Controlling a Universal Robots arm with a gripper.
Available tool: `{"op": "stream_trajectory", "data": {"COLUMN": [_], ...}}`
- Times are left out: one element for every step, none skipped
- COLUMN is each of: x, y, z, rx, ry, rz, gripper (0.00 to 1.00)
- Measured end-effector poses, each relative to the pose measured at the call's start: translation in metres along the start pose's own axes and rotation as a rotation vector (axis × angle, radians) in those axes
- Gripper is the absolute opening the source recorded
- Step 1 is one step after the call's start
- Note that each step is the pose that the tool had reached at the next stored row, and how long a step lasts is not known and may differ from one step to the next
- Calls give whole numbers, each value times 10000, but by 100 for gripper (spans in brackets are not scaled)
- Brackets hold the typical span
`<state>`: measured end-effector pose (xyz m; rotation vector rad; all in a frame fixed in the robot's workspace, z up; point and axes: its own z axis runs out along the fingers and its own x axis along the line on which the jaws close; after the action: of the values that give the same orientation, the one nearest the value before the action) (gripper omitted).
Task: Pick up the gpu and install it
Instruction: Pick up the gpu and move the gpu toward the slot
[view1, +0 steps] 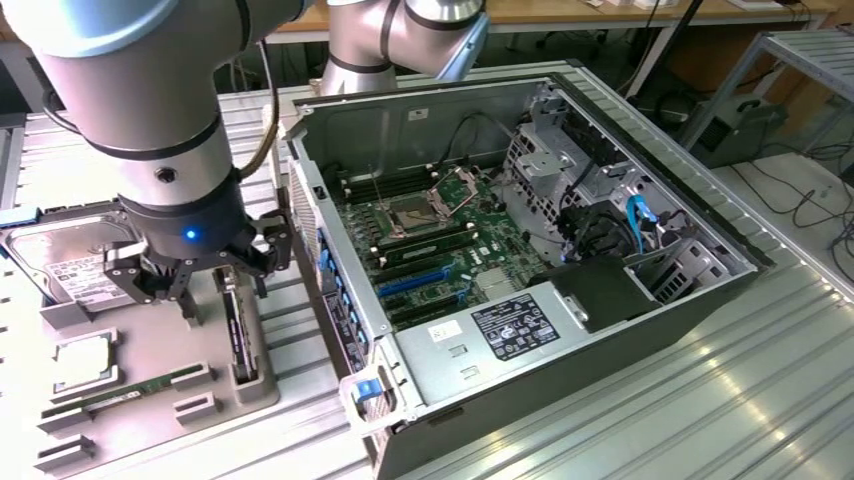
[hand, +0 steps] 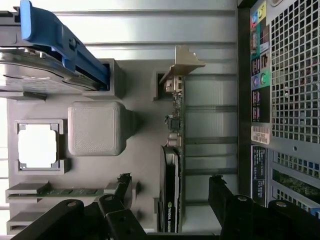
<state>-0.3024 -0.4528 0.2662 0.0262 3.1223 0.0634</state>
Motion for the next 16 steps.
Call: {"op": "stream_trajectory", "data": {"x": [0, 1, 1, 0, 1, 2, 3, 3, 3, 4, 5, 5, 5, 5, 6, 6], "y": [-1, -2, -2, 1, 1, 0, 0, -1, -2, -2, -3, -4, -5, -6, -7, -8], "z": [19, 42, 60, 92, 112, 132, 151, 169, 191, 210, 228, 250, 269, 287, 316, 339], "rx": [0, 0, 5, 16, 19, 22, 23, 22, 24, 24, 25, 26, 28, 29, 30, 29], "ry": [1, 4, 4, 4, 5, 5, 6, 5, 7, 14, 25, 39, 51, 59, 64, 64], "rz": [0, 0, 0, -2, -3, -1, -1, -1, -1, 0, 2, 4, 7, 10, 12, 12], "gripper": [72, 72, 72, 72, 72, 72, 72, 72, 72, 72, 72, 72, 72, 72, 72, 72]}}
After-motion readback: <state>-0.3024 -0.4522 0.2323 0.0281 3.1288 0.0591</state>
